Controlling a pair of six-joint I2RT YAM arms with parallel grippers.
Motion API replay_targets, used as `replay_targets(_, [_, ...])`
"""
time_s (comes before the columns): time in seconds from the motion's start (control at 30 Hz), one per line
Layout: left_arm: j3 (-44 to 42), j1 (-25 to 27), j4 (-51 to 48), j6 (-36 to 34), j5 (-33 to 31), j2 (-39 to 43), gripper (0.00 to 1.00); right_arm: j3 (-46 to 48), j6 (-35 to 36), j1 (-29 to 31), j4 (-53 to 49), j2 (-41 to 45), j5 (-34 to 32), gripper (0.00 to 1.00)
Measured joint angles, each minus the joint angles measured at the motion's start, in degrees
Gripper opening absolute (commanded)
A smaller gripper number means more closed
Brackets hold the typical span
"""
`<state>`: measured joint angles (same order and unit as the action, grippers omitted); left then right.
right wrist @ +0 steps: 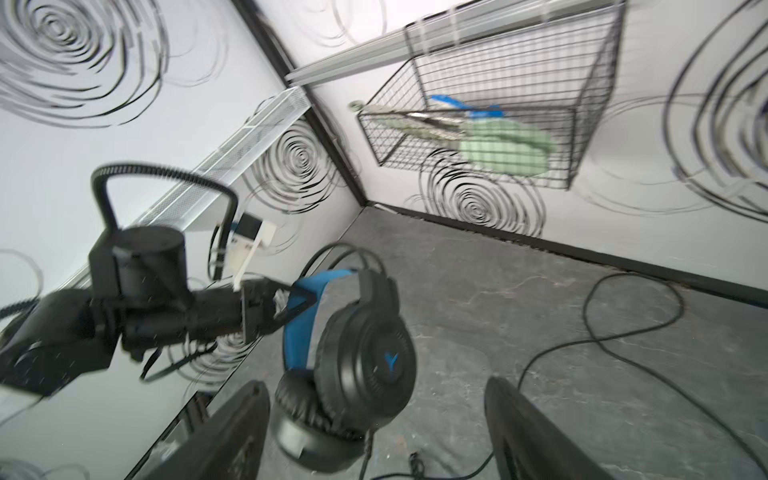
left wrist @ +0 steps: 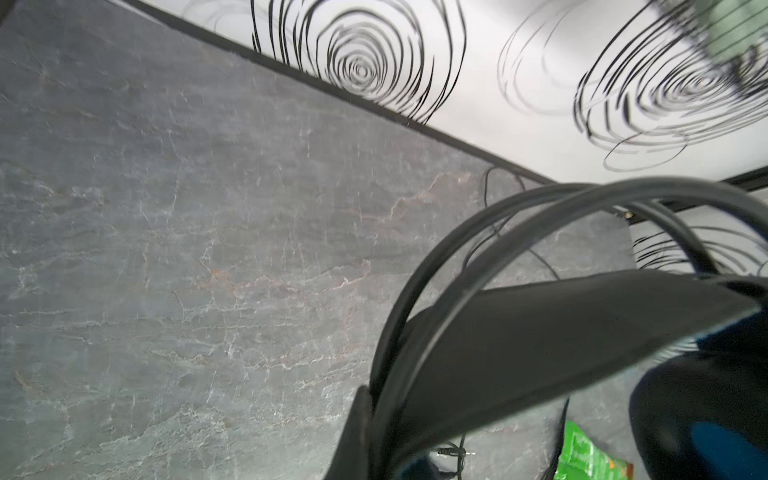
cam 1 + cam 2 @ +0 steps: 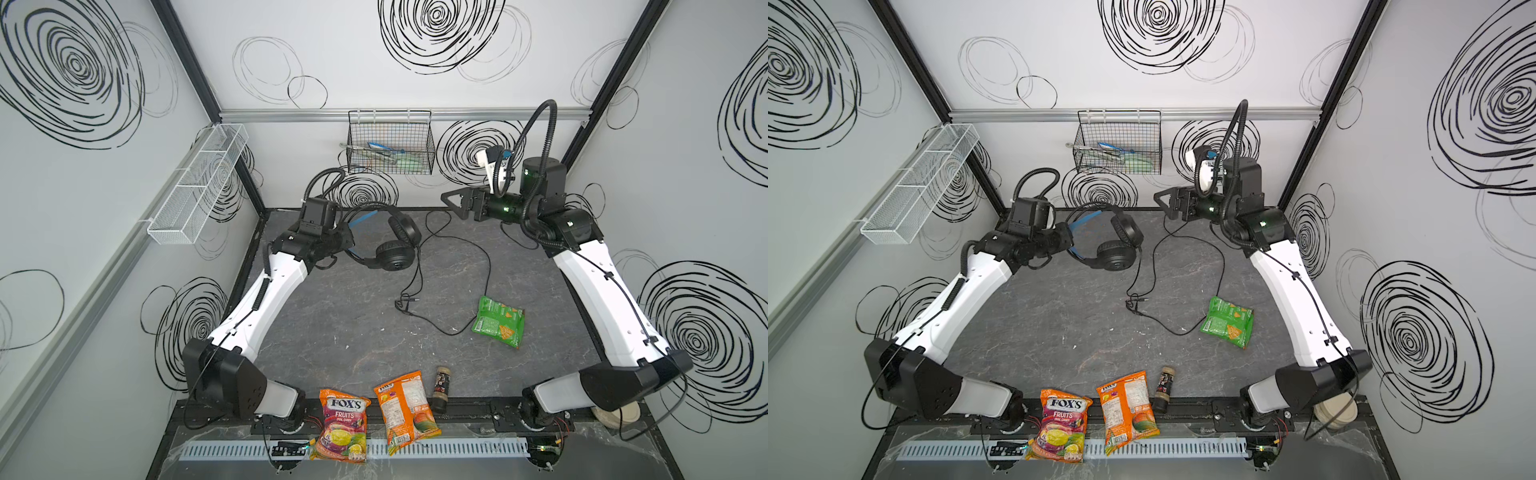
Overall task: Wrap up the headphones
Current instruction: 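Lift the headphones with the left gripper while the right gripper releases and draws back, then hold the headphones raised with the left gripper while the right gripper lowers toward the cable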
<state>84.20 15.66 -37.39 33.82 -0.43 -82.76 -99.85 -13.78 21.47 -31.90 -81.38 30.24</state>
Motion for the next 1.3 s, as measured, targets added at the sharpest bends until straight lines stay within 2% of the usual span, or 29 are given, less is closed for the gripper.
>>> replay_targets(0.1, [5.60, -0.37, -2.05, 0.46, -0.24, 0.00, 0.00, 8.55, 0.26, 0.46, 3.72, 5.84, 1.57, 0.98])
replay_targets(0.23, [11.47, -2.58, -4.59, 0.48, 0.74, 0.00, 0.00, 29.92, 0.76, 2.54, 15.32, 19.30, 0.87, 0.97])
replay_targets(0.33, [15.13, -4.92, -7.10, 0.33, 1.20, -0.02, 0.00, 39.45, 1.03, 4.50, 20.83, 25.75, 0.61, 0.97])
replay_targets(0.63, [25.03, -6.78, -11.58, 0.31, 4.87, -0.17, 0.00, 39.63, 6.78, 13.25, 29.14, 17.07, -2.69, 0.97])
replay_targets(0.97, [25.42, -6.78, -12.28, 2.69, 10.16, -0.17, 0.00, 39.60, 9.16, 16.68, 34.71, 8.63, -3.26, 0.98])
replay_targets(1.13, [25.53, -6.80, -12.28, 3.52, 11.61, -0.17, 0.00, 41.62, 8.81, 18.60, 38.23, 7.34, -2.29, 1.00])
replay_targets(1.3, [26.25, -6.84, -12.09, 4.46, 13.51, -0.15, 0.00, 44.63, 8.52, 18.71, 40.65, 6.93, -2.01, 0.94])
